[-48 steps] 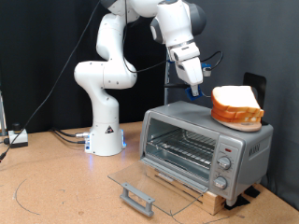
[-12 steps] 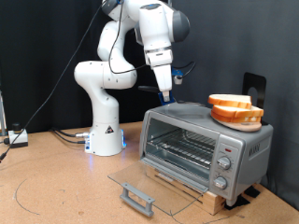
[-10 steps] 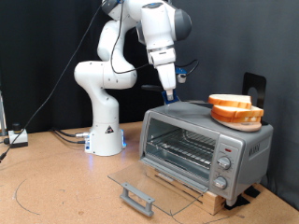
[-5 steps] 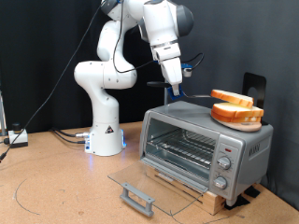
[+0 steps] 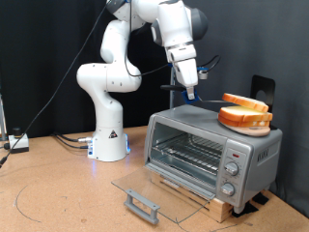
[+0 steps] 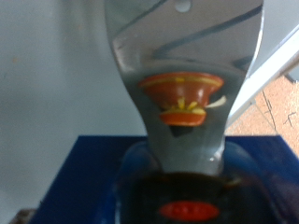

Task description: Make a piece of toast with the oven

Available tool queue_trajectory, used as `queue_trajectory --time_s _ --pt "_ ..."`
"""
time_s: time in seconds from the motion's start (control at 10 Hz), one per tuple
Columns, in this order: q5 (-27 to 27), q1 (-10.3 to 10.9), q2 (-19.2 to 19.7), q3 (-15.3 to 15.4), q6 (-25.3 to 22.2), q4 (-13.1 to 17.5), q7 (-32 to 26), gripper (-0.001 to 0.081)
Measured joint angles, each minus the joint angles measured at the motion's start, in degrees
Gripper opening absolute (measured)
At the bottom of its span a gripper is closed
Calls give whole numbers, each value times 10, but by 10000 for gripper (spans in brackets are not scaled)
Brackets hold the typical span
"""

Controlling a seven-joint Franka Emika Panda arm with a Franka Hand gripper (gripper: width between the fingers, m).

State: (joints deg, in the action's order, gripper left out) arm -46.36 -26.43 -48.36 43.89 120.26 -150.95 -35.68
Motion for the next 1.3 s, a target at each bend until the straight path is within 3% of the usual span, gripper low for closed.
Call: queue_trajectory --time_s 0.5,0.9,1.1,1.3 --pt "-1 -29 59 65 42 43 45 394" --pt "-7 -44 90 86 62 62 51 394" --pt "-58 -39 101 85 82 59 23 394" --pt "-150 -18 110 70 109 46 -52 394"
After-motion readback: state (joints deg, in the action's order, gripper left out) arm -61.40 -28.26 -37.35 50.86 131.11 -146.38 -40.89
